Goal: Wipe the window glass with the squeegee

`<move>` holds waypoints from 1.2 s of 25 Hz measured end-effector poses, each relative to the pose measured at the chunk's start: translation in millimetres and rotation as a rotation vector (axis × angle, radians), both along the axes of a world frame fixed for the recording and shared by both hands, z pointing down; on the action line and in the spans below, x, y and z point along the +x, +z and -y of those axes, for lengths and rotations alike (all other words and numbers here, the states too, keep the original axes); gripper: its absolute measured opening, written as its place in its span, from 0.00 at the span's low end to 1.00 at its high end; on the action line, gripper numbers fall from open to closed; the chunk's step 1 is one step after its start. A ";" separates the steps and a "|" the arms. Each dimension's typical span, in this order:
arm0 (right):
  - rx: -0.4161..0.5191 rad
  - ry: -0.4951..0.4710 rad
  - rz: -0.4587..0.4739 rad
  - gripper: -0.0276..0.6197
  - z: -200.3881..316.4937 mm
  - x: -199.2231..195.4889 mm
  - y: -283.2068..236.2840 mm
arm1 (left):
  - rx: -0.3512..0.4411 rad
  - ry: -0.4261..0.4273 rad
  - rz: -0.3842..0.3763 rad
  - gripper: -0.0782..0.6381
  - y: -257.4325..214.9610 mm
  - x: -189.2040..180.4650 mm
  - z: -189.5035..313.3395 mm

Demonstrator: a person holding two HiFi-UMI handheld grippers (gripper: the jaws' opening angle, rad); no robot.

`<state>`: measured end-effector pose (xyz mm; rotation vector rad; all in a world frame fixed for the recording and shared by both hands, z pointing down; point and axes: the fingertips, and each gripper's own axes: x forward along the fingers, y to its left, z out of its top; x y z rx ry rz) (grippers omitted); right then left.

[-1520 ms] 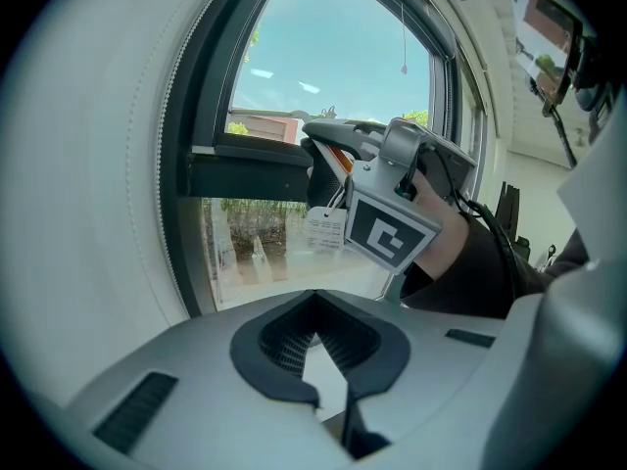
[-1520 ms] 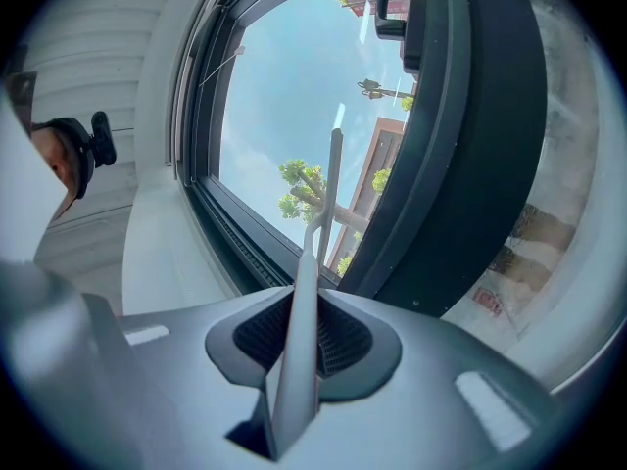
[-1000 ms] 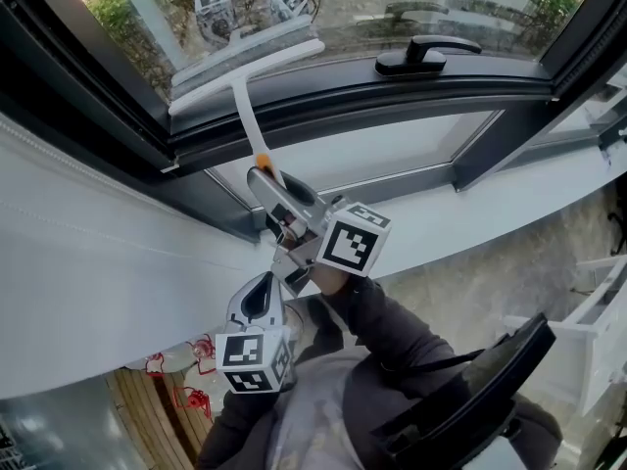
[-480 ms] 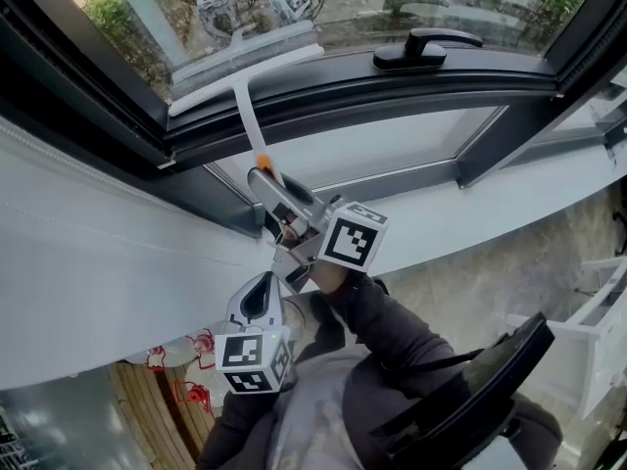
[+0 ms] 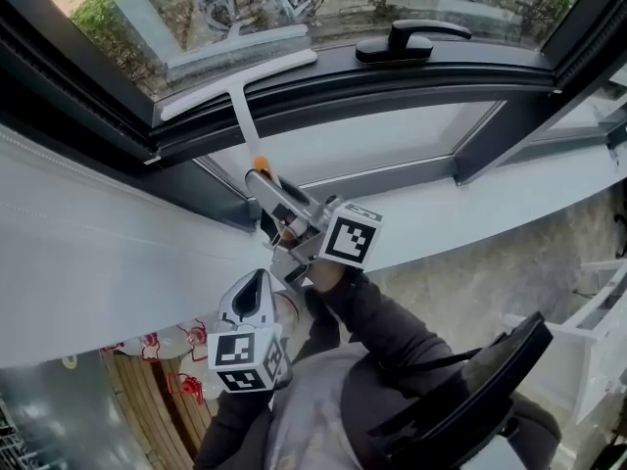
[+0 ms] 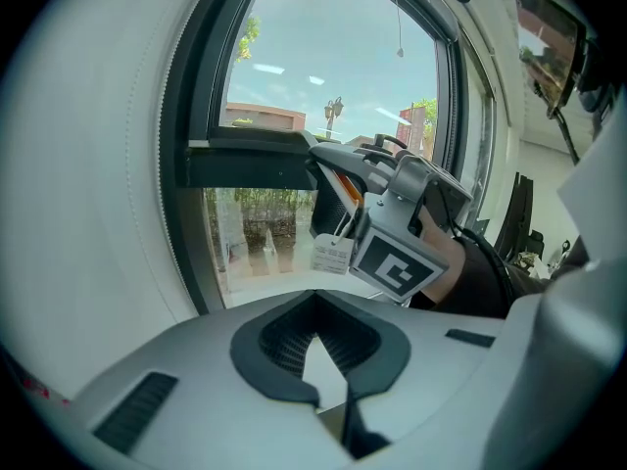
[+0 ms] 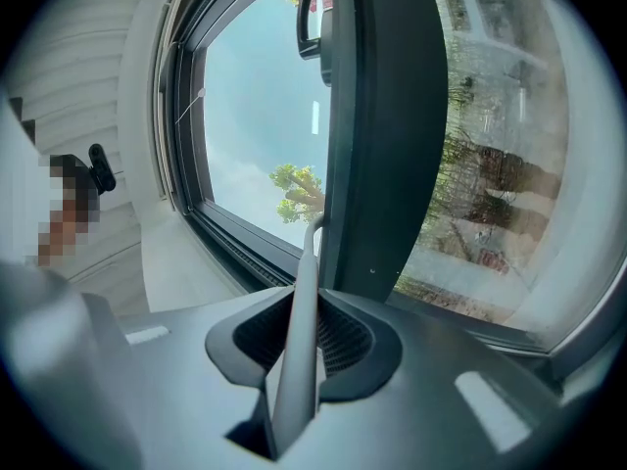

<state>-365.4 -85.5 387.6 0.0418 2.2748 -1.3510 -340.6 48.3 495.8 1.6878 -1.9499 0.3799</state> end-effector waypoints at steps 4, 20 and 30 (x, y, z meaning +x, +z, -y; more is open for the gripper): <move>0.008 -0.032 0.006 0.14 2.6 34.5 -4.3 | 0.016 -0.031 0.008 0.11 -5.0 32.9 0.1; 0.229 -0.088 -0.067 0.14 -40.4 164.6 -14.9 | 0.089 -0.136 0.060 0.11 -19.7 140.0 -34.7; 0.438 0.061 -0.165 0.14 -107.6 289.2 -35.2 | 0.191 -0.037 0.061 0.11 -37.1 232.4 -75.9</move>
